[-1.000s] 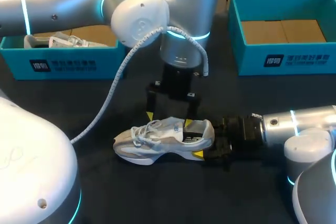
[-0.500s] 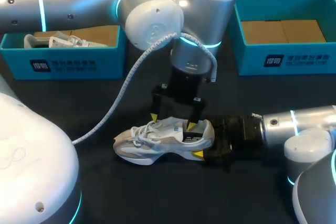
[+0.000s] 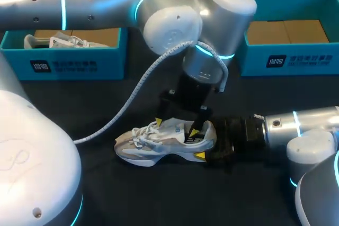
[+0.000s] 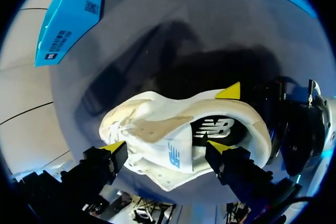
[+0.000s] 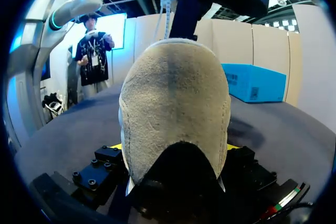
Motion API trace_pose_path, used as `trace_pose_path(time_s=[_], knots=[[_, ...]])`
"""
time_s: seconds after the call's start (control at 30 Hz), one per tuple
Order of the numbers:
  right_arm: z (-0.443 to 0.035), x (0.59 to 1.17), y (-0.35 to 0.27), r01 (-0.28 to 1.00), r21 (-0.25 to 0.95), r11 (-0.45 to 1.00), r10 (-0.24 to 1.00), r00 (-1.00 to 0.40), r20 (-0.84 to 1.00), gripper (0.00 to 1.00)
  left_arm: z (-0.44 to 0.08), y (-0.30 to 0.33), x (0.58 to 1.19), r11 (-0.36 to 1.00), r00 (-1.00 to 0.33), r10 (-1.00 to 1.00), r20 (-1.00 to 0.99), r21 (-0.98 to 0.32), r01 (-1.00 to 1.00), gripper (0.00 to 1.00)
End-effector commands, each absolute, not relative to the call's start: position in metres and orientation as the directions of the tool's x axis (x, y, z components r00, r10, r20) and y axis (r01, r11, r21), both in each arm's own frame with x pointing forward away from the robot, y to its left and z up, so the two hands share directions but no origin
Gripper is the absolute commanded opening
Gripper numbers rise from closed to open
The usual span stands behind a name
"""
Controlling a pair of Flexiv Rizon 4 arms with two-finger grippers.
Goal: Take the shoe out of the shoebox, open the shoe tongue, remove and reinsert the insole, then place the shoe into the shoebox
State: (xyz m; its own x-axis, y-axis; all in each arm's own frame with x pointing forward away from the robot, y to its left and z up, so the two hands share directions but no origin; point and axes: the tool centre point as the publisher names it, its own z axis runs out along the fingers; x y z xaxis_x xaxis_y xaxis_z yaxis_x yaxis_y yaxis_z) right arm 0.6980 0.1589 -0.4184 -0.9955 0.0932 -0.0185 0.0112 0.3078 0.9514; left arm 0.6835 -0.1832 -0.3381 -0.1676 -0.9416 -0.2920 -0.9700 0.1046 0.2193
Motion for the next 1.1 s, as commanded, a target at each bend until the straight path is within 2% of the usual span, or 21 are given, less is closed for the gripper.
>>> trace_pose_path(time_s=[0.03,0.13,0.23,0.33,0.47,0.7,0.9,1.1], knots=[[-0.417,0.697,0.160,0.012,0.950,0.313,0.094,-0.995,-0.019,0.00,-0.340,-0.185,0.683,0.099,-0.166,-0.937,-0.309,0.220,-0.971,0.91],[-0.417,0.697,0.160,0.012,0.950,0.313,0.094,-0.995,-0.019,0.00,-0.342,-0.181,0.683,0.093,-0.164,-0.933,-0.321,0.223,-0.970,0.91],[-0.417,0.697,0.160,0.012,0.950,0.313,0.094,-0.995,-0.019,0.00,-0.343,-0.178,0.683,0.089,-0.161,-0.931,-0.328,0.223,-0.971,0.84],[-0.417,0.697,0.160,0.012,0.950,0.313,0.094,-0.995,-0.019,0.00,-0.345,-0.175,0.682,0.087,-0.159,-0.928,-0.337,0.219,-0.972,0.85],[-0.417,0.697,0.160,0.012,0.950,0.313,0.094,-0.995,-0.019,0.00,-0.347,-0.173,0.681,0.082,-0.156,-0.926,-0.343,0.220,-0.972,0.77],[-0.417,0.697,0.160,0.012,0.950,0.313,0.094,-0.995,-0.019,0.00,-0.347,-0.170,0.679,0.080,-0.155,-0.926,-0.344,0.223,-0.972,0.72],[-0.417,0.697,0.160,0.012,0.950,0.313,0.094,-0.995,-0.019,0.00,-0.342,-0.167,0.678,0.078,-0.149,-0.935,-0.322,0.223,-0.972,0.49],[-0.417,0.697,0.160,0.012,0.950,0.313,0.094,-0.995,-0.019,0.00,-0.336,-0.162,0.677,0.078,-0.144,-0.944,-0.298,0.222,-0.972,0.47]])
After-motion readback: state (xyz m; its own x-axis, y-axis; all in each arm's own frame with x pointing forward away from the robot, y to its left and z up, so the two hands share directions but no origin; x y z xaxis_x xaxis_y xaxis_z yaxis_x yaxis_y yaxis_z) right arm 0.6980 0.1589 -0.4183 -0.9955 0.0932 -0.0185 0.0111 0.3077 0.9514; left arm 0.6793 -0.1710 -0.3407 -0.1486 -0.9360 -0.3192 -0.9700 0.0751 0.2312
